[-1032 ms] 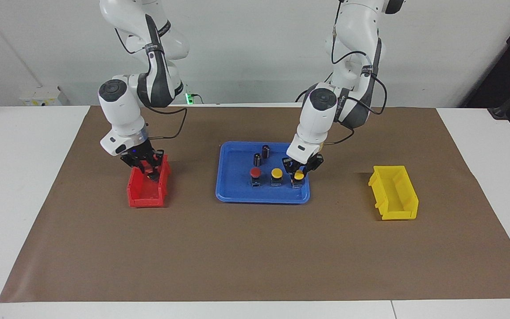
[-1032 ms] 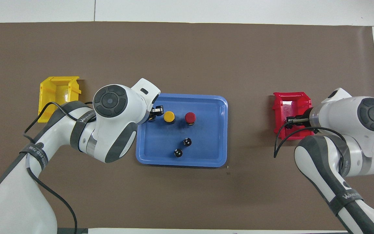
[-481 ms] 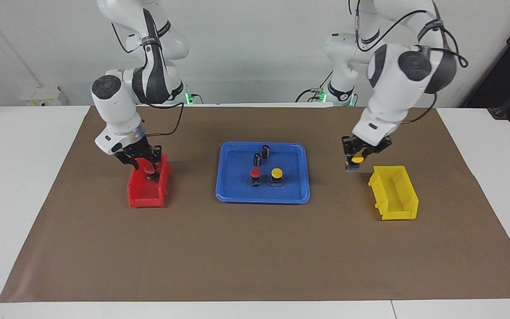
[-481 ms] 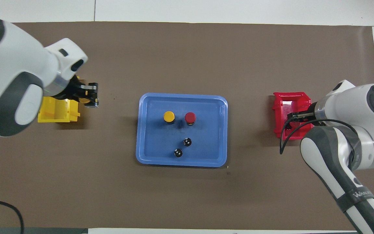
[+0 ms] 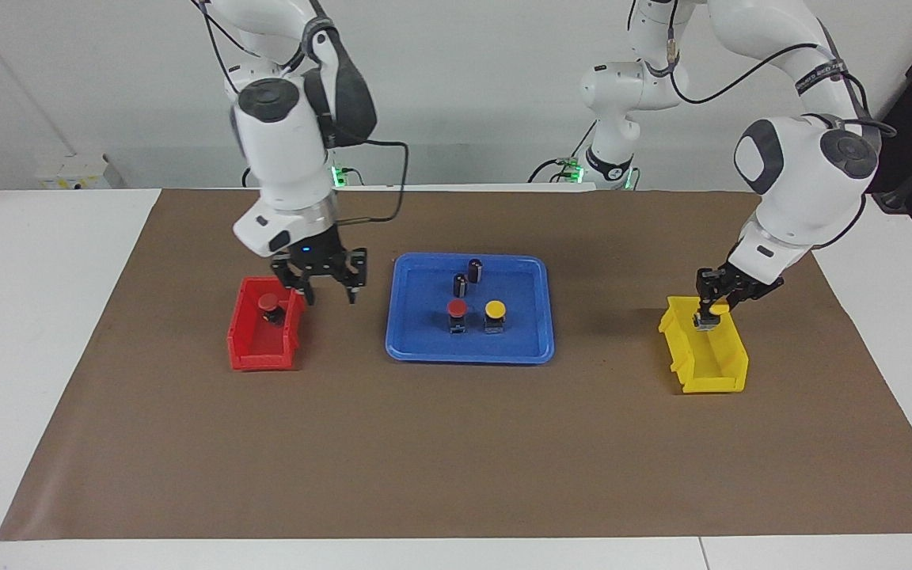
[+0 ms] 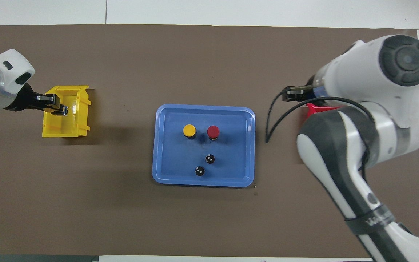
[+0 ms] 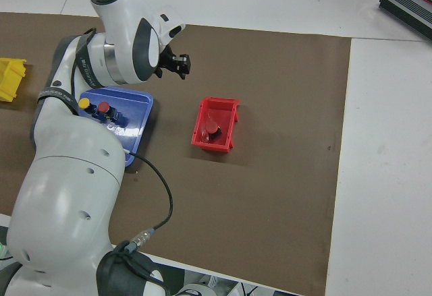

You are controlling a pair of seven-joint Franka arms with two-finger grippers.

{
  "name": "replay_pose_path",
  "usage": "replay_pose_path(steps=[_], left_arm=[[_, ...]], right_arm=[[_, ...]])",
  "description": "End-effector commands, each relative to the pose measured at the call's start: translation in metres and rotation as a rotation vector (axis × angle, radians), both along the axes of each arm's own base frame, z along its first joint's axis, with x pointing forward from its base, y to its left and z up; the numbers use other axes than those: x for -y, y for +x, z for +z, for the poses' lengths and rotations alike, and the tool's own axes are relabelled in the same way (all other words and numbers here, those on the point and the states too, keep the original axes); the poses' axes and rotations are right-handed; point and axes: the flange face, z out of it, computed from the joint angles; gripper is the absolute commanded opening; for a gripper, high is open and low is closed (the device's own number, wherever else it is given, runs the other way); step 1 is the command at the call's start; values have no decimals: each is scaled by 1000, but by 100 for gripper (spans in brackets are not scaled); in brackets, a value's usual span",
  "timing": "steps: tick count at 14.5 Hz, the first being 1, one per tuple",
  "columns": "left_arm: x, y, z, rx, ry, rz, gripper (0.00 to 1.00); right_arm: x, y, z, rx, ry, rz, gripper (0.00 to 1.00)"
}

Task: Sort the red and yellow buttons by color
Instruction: 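Carry the yellow button to the yellow bin with the left gripper, then grasp the second red button with the right gripper while the left gripper releases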

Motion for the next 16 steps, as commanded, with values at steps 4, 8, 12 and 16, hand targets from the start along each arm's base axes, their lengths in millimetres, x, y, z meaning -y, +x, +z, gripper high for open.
replay_pose_path(steps=[4,8,12,16], left_arm=[[-18,-30,-63,40,2,1,1],[-32,-27,-72,59,4,14,44],[-31,-26,-71,53,4,14,65],[-26,-13,-26,16,1,6,75]], right_arm=[[-136,-15,-86,16,-69,-61,69],[-144,-35,-132,7,-64,-21,69],[-141,-46,-149,-12,-77,-13,69],[-139,-52,-153,-29,-87,-13,68]])
